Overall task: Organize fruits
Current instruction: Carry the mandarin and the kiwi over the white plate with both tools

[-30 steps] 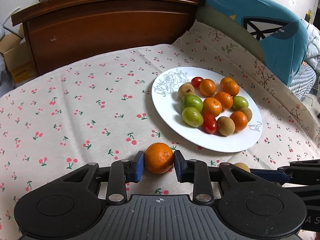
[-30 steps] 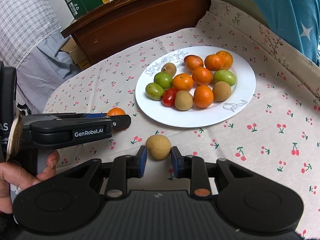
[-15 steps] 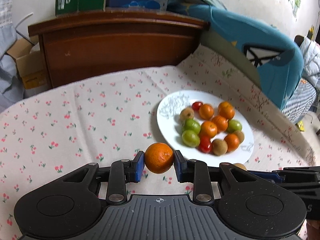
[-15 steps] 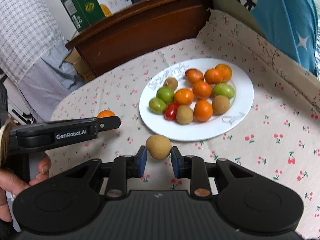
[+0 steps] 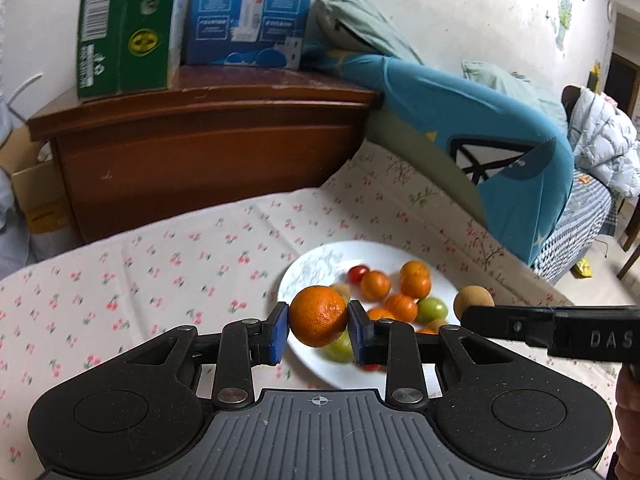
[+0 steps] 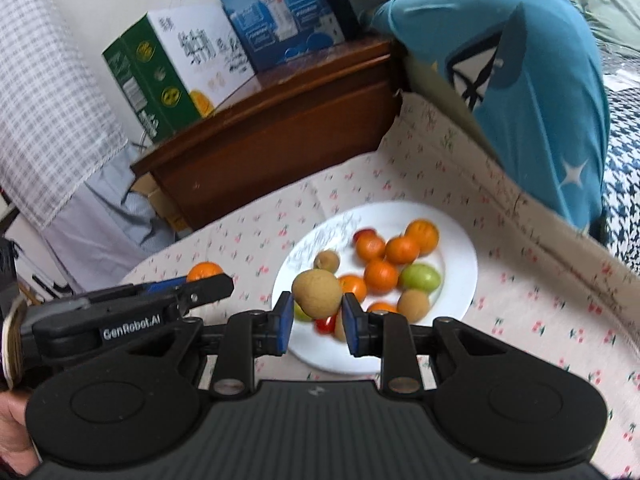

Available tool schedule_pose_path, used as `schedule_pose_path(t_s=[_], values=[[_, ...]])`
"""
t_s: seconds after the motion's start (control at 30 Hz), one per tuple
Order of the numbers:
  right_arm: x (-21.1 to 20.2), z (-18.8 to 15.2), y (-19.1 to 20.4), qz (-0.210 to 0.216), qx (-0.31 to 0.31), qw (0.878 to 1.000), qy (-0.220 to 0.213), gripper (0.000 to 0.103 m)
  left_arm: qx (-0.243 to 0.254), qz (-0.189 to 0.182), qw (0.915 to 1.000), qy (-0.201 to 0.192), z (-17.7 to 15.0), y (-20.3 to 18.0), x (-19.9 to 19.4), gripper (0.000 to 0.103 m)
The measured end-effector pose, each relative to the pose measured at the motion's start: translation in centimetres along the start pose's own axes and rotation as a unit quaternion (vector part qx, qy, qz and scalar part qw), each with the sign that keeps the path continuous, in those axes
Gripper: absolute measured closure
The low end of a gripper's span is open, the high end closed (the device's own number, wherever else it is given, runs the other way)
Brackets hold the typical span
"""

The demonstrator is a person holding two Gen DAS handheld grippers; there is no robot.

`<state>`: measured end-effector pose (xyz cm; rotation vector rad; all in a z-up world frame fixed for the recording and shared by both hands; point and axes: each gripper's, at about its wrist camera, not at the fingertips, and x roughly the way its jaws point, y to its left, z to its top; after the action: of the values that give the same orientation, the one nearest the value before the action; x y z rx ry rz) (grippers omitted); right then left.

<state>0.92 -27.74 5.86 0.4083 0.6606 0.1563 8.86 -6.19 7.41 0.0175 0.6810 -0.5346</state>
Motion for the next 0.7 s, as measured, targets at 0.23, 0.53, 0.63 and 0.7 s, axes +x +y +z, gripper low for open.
schedule_pose_path(t_s=[0.23,0.53,0.63,0.7], values=[[0.9,2.6,-1.7,0.001,0.015,1.0,-0.022,0.077,0.008,-0.018,0.9998,-0.002,1.0,-0.5,2.1,0.075],[4.1,4.4,-3.3,-0.002,0.026,1.0,-0.011,0.077,0.018,-0.034,0.9992,0.01,1.4,-1.2,5.1,0.075],[5.3,4.7,-3.9,0.001,0.037,0.999,-0.003,0.077,0.018,-0.041,0.9988,0.018,1.3,-1.3,6.1,0.075],[6.1,4.9,-4.1,-0.004,0.037,0.999,0.001,0.077,0.021,-0.042,0.9987,0.02,1.2,-1.5,6.6,0.074]])
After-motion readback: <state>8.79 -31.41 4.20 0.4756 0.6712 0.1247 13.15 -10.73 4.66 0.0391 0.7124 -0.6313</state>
